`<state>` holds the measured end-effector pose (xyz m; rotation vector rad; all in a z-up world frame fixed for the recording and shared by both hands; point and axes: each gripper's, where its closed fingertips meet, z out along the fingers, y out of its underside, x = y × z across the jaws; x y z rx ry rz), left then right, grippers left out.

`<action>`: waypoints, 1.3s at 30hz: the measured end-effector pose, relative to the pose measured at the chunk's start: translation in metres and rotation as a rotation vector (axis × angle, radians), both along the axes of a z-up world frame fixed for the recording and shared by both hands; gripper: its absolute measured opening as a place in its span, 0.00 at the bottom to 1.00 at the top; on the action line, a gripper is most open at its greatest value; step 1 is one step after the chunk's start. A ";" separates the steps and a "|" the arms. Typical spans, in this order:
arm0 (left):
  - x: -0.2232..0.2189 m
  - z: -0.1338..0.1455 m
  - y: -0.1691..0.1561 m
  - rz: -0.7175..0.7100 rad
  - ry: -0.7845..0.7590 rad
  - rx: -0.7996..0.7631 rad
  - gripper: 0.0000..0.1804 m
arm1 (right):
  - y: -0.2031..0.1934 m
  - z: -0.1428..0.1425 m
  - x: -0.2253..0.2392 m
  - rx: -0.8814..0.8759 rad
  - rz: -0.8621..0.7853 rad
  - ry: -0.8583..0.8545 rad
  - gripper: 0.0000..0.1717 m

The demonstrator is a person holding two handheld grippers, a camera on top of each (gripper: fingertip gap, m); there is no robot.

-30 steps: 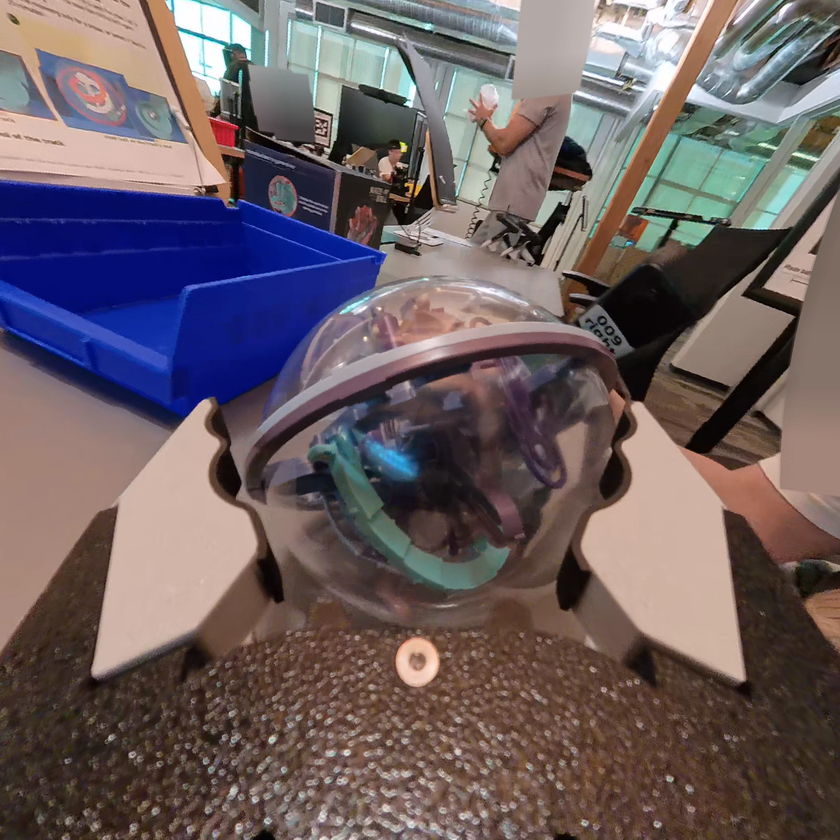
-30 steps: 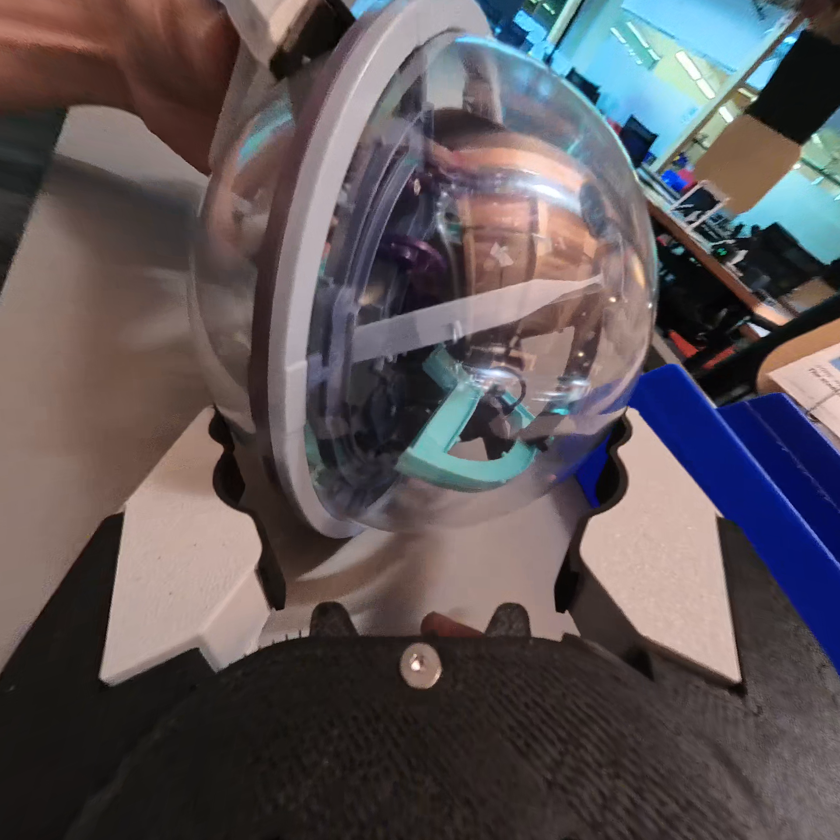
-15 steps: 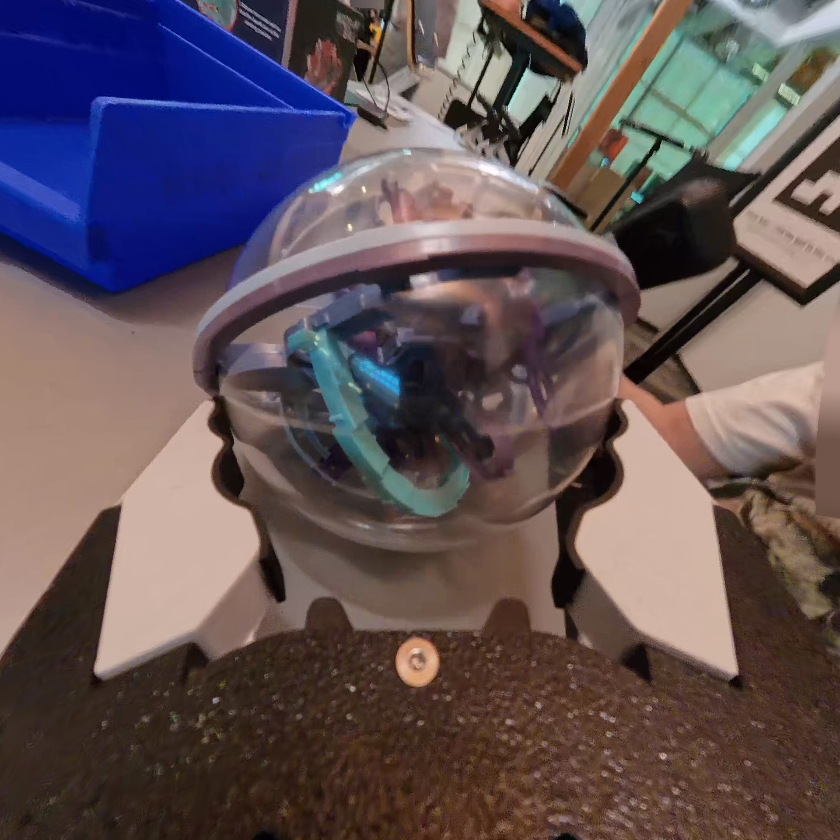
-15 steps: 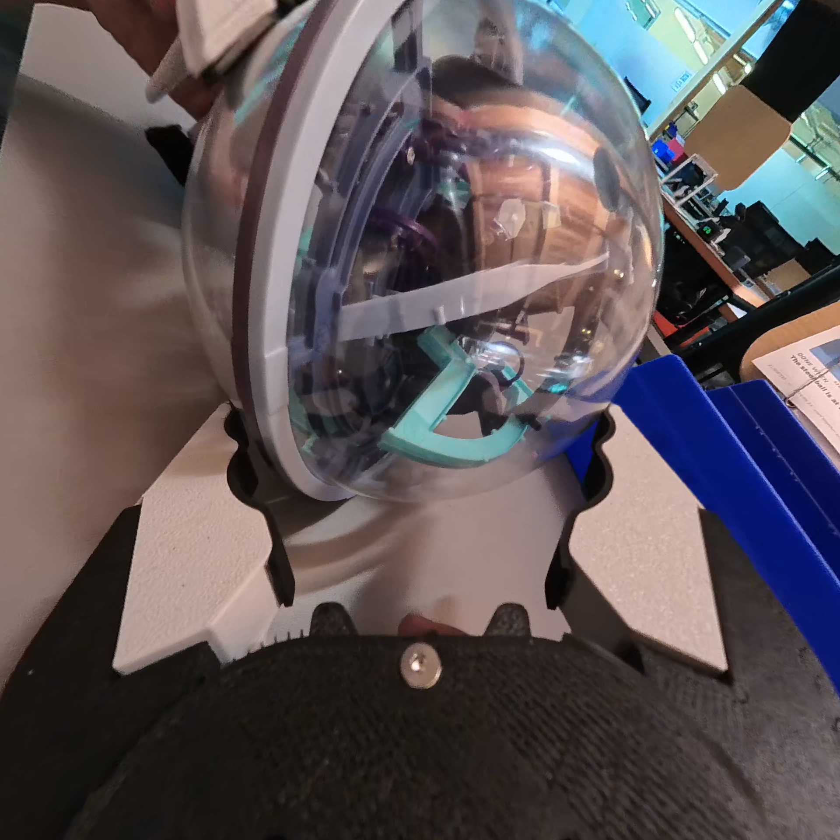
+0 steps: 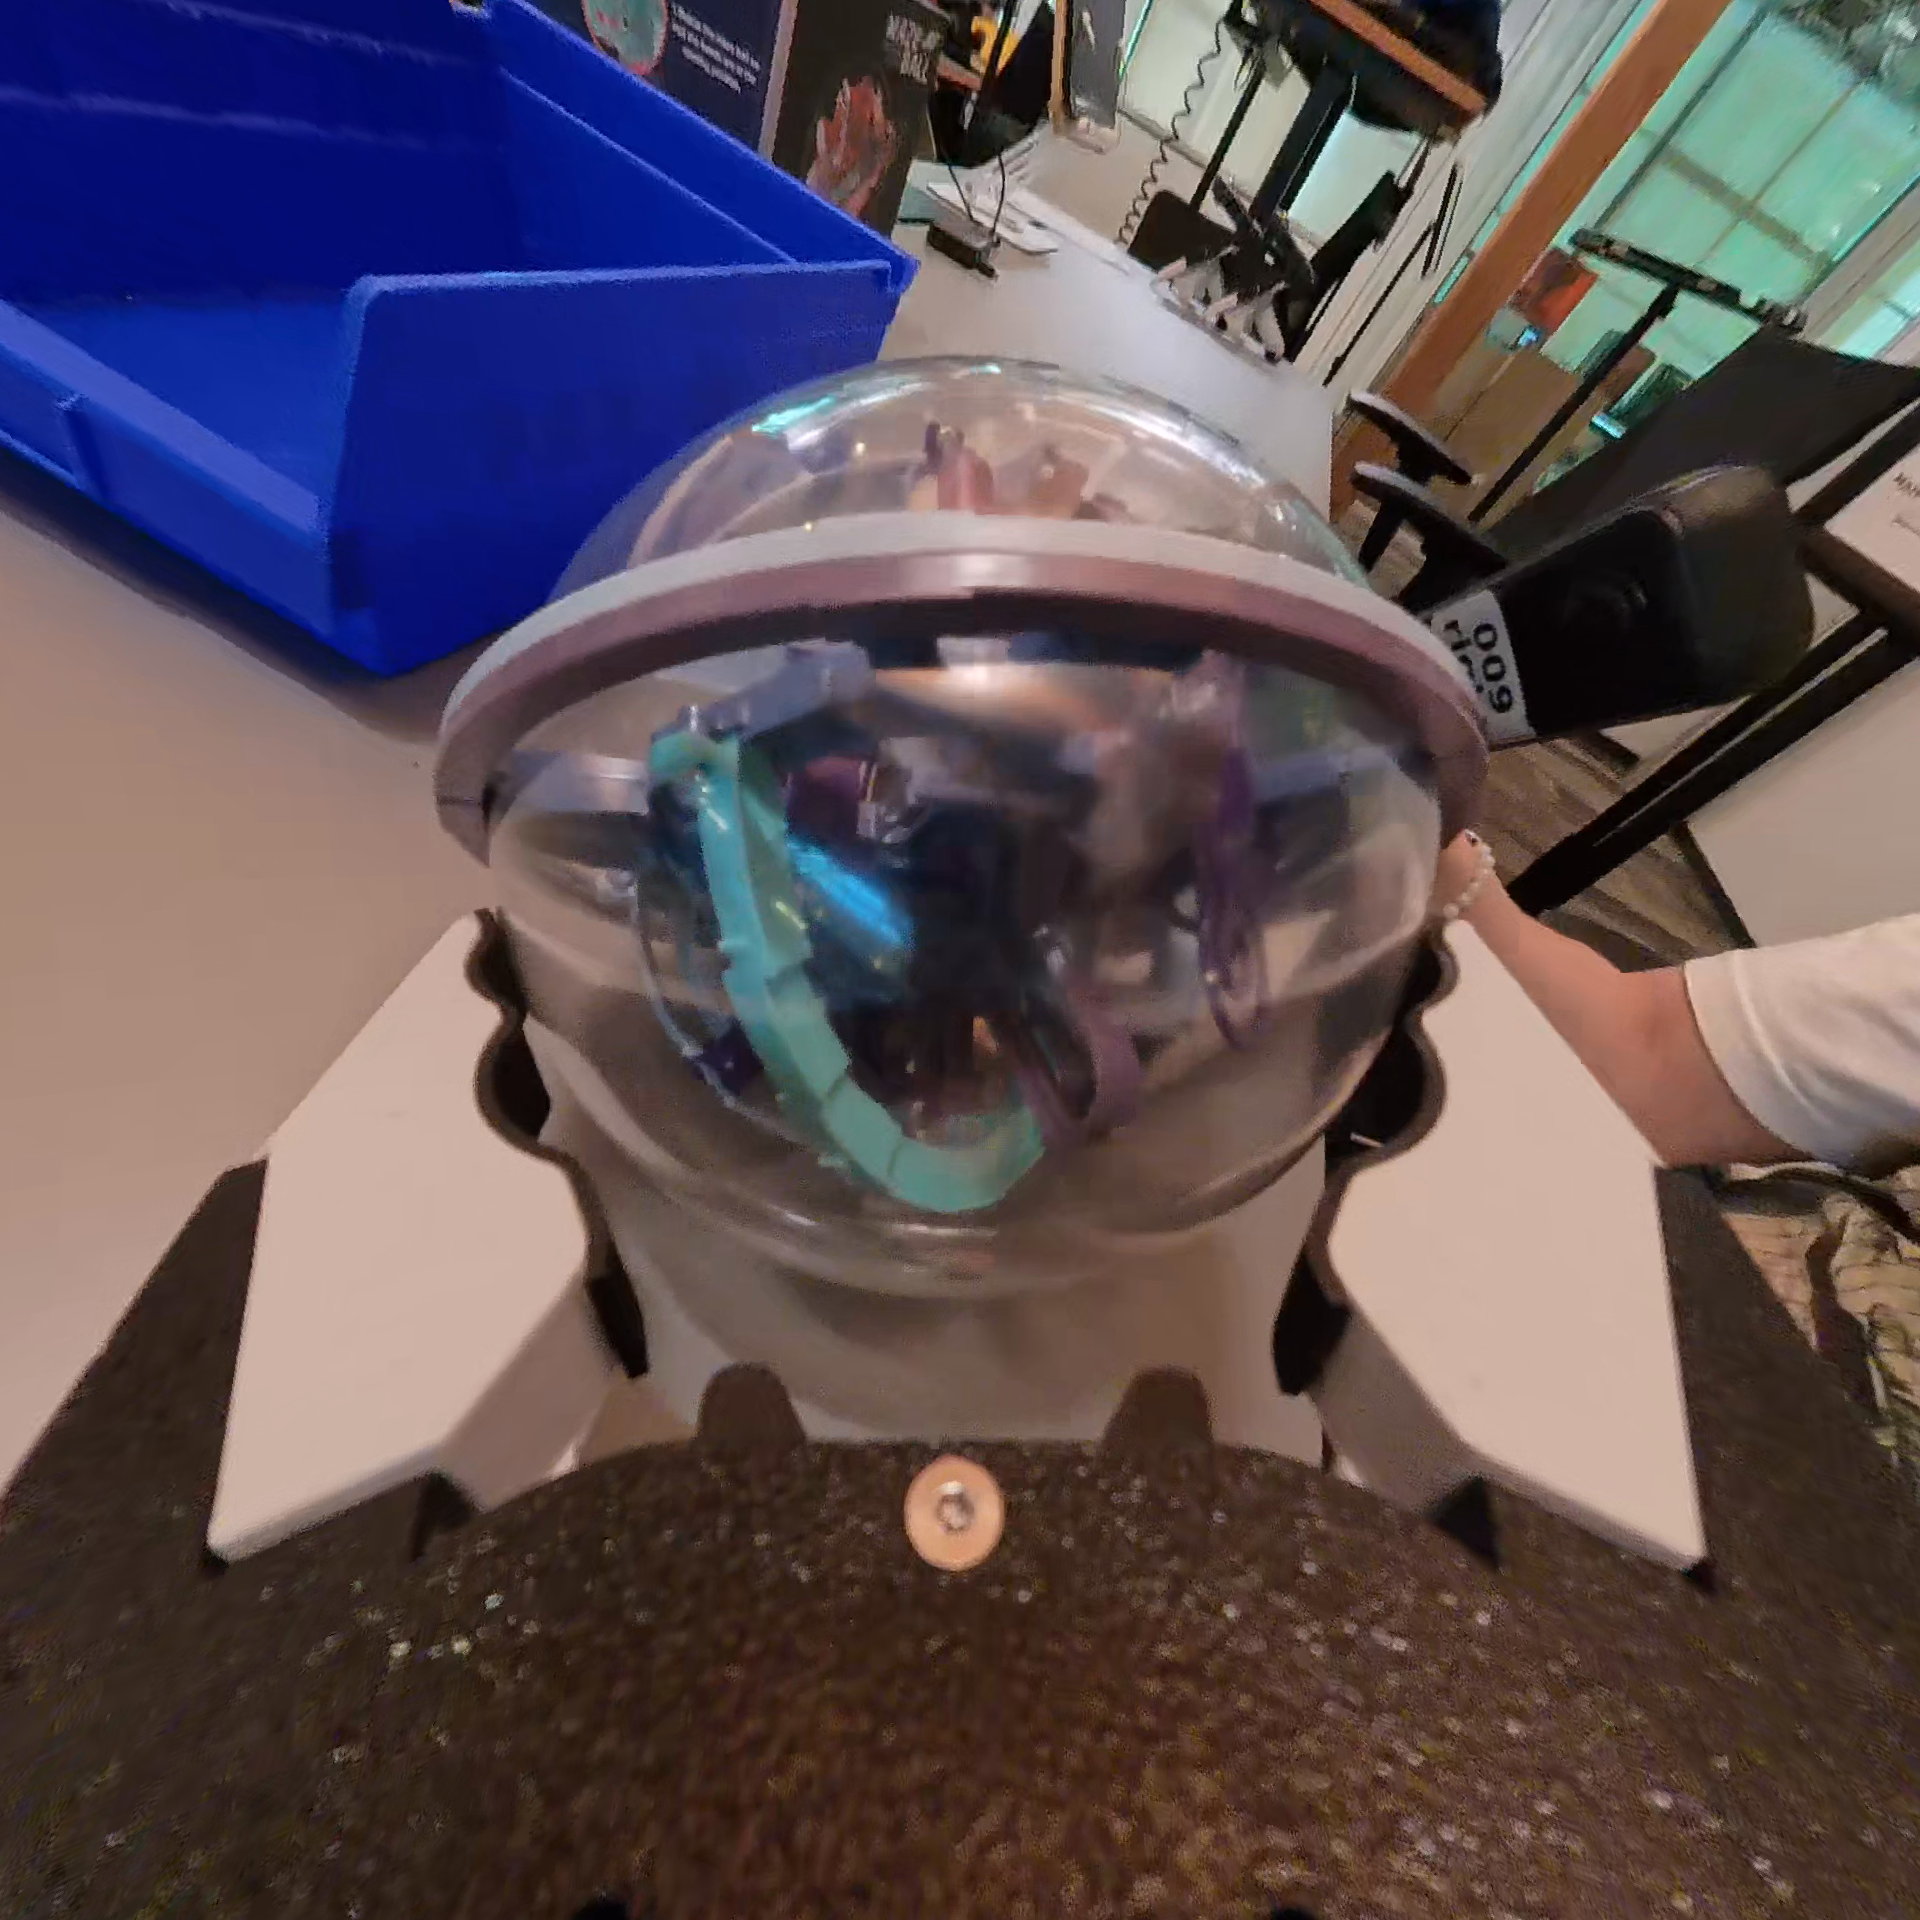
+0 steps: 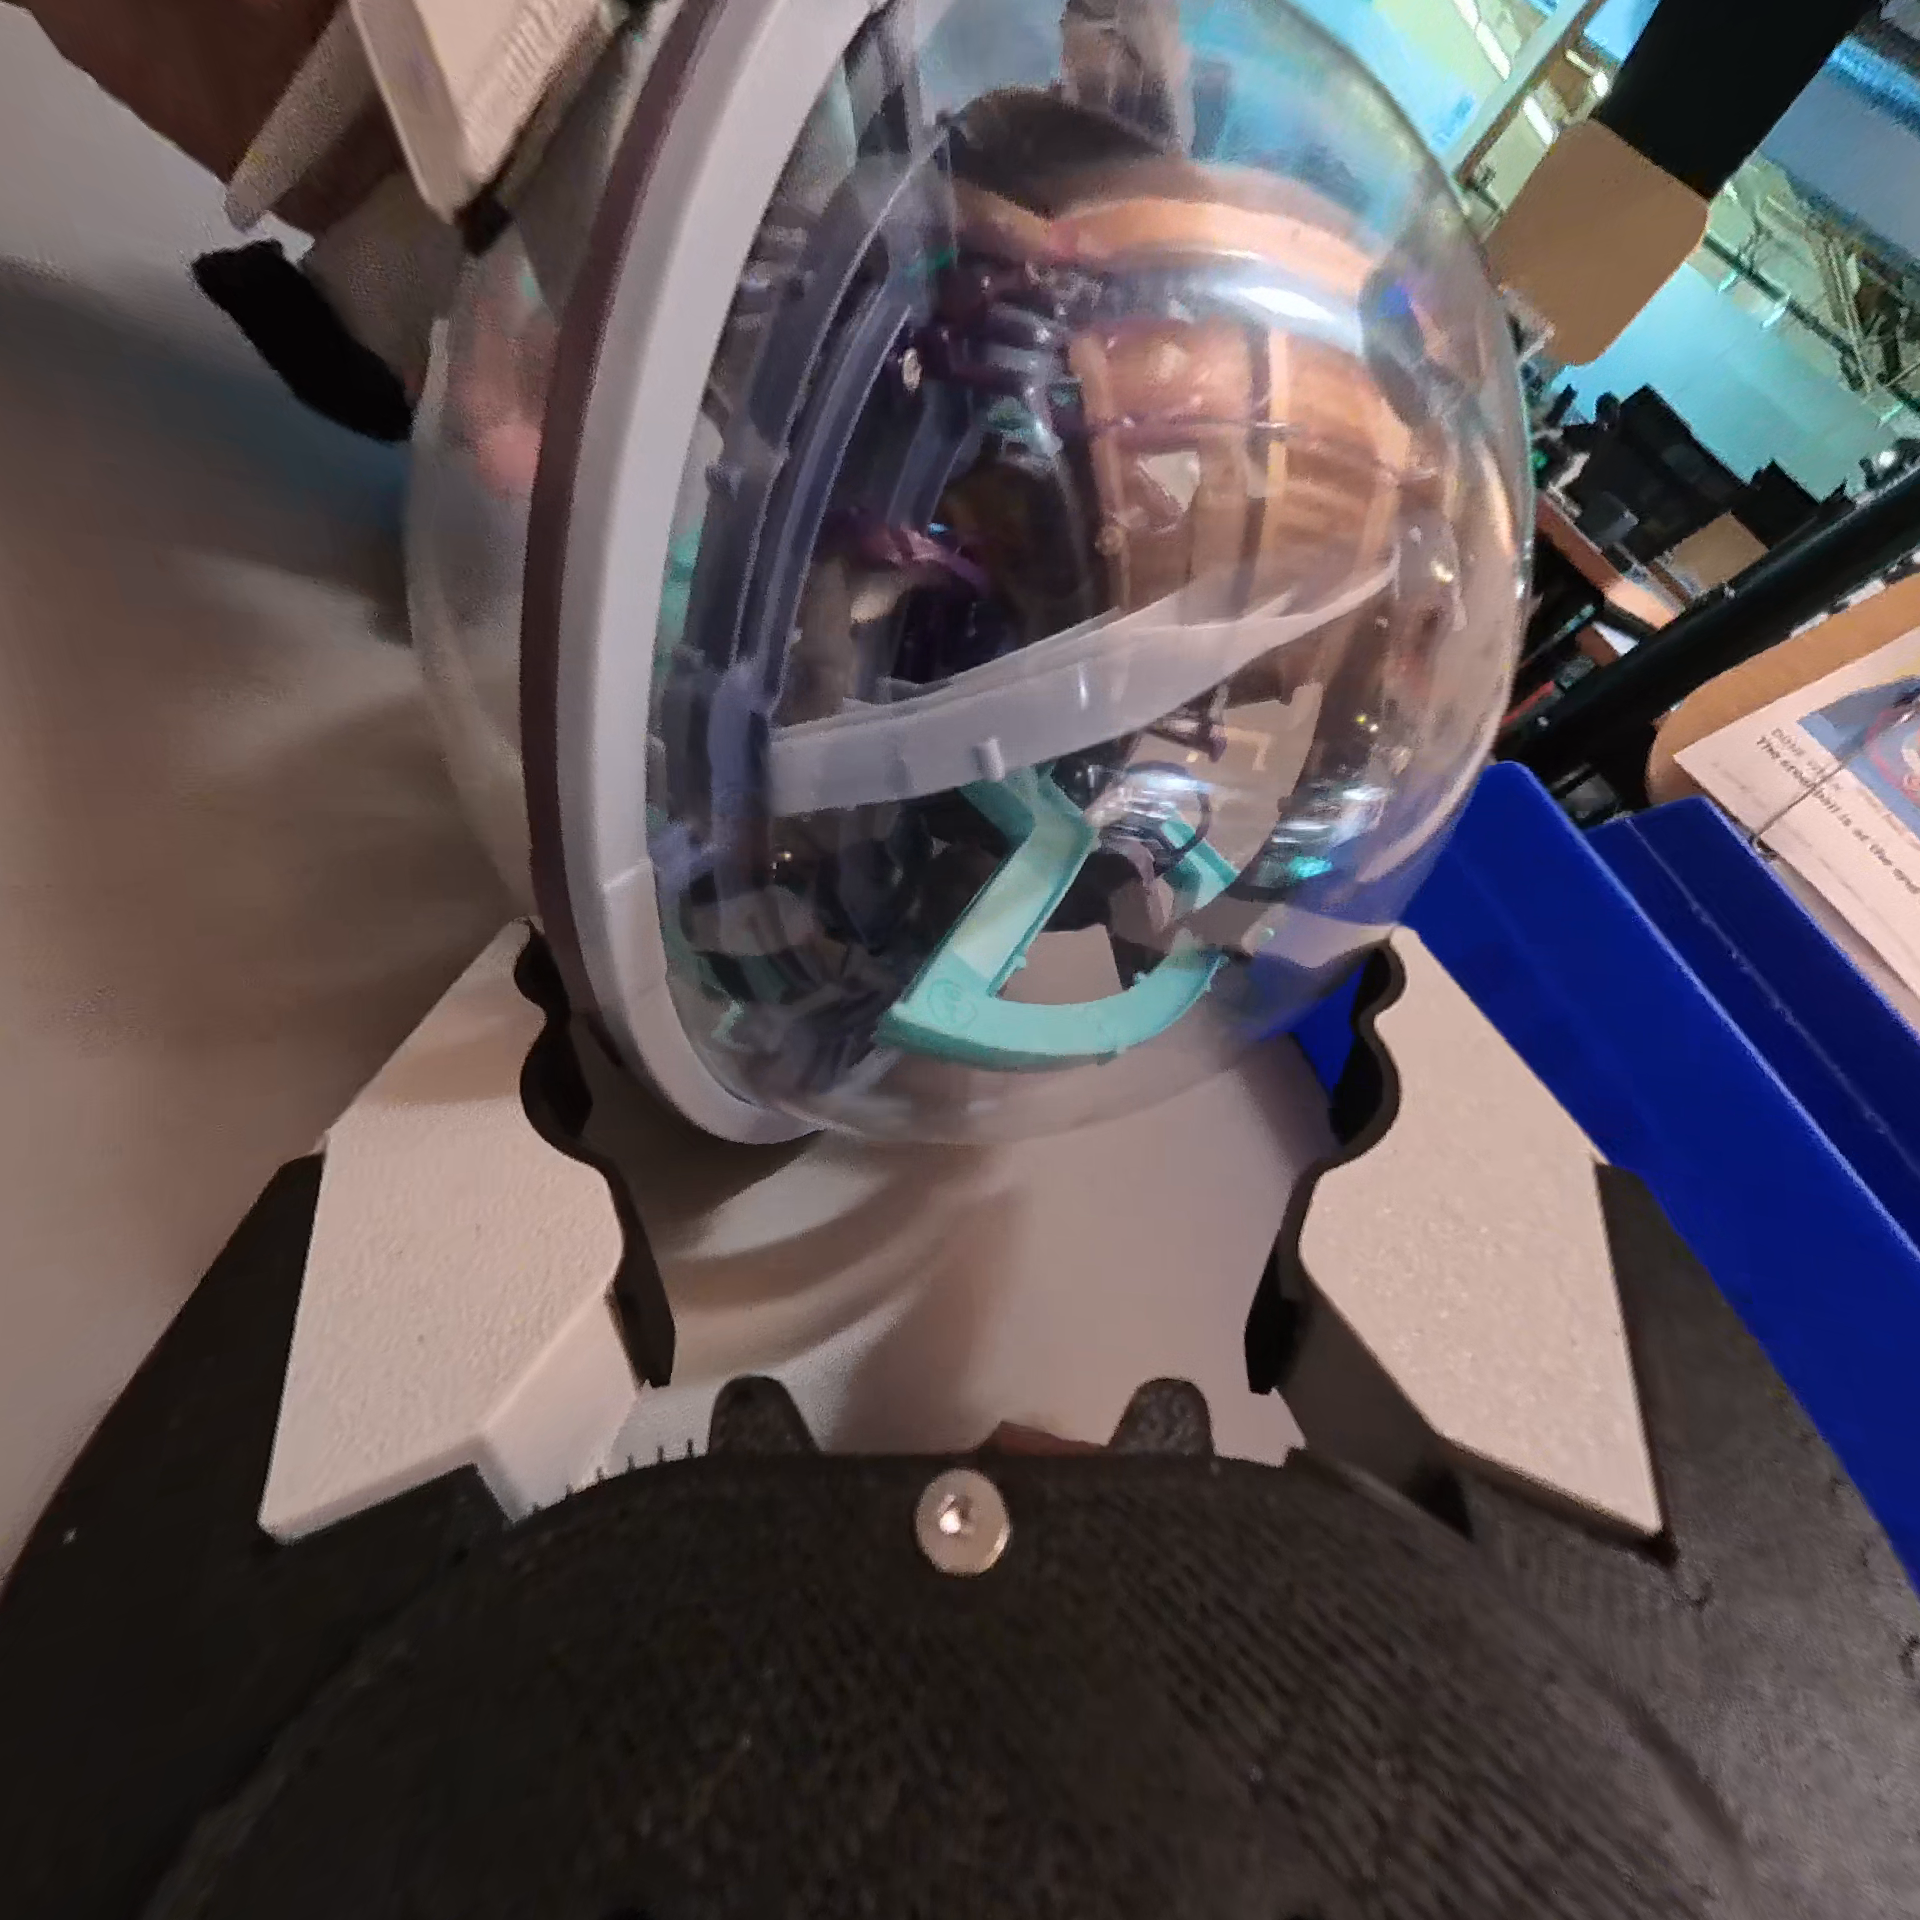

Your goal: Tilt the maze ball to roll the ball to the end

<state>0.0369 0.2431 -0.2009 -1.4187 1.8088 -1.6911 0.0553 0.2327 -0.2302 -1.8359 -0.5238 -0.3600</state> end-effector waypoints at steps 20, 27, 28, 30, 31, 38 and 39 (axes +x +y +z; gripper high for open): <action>0.009 0.009 -0.005 -0.010 -0.058 -0.043 0.87 | -0.022 0.003 0.008 -0.128 0.022 -0.141 0.82; 0.014 0.015 -0.003 0.021 -0.126 -0.030 0.85 | -0.013 0.019 -0.003 -0.183 0.226 -0.007 0.92; 0.016 0.014 -0.002 0.035 -0.124 -0.033 0.85 | -0.007 0.016 0.002 -0.193 0.220 -0.003 0.92; 0.020 0.011 0.001 0.070 -0.110 -0.052 0.87 | 0.002 0.014 0.006 -0.192 0.200 -0.002 0.92; 0.022 0.011 0.003 0.079 -0.110 -0.082 0.87 | 0.006 0.015 0.006 -0.189 0.188 0.016 0.92; 0.027 0.026 0.014 0.139 -0.140 -0.290 0.87 | 0.015 0.024 -0.003 -0.104 0.109 0.236 0.92; 0.027 0.027 0.015 0.141 -0.138 -0.306 0.87 | 0.015 0.024 -0.005 -0.103 0.090 0.260 0.92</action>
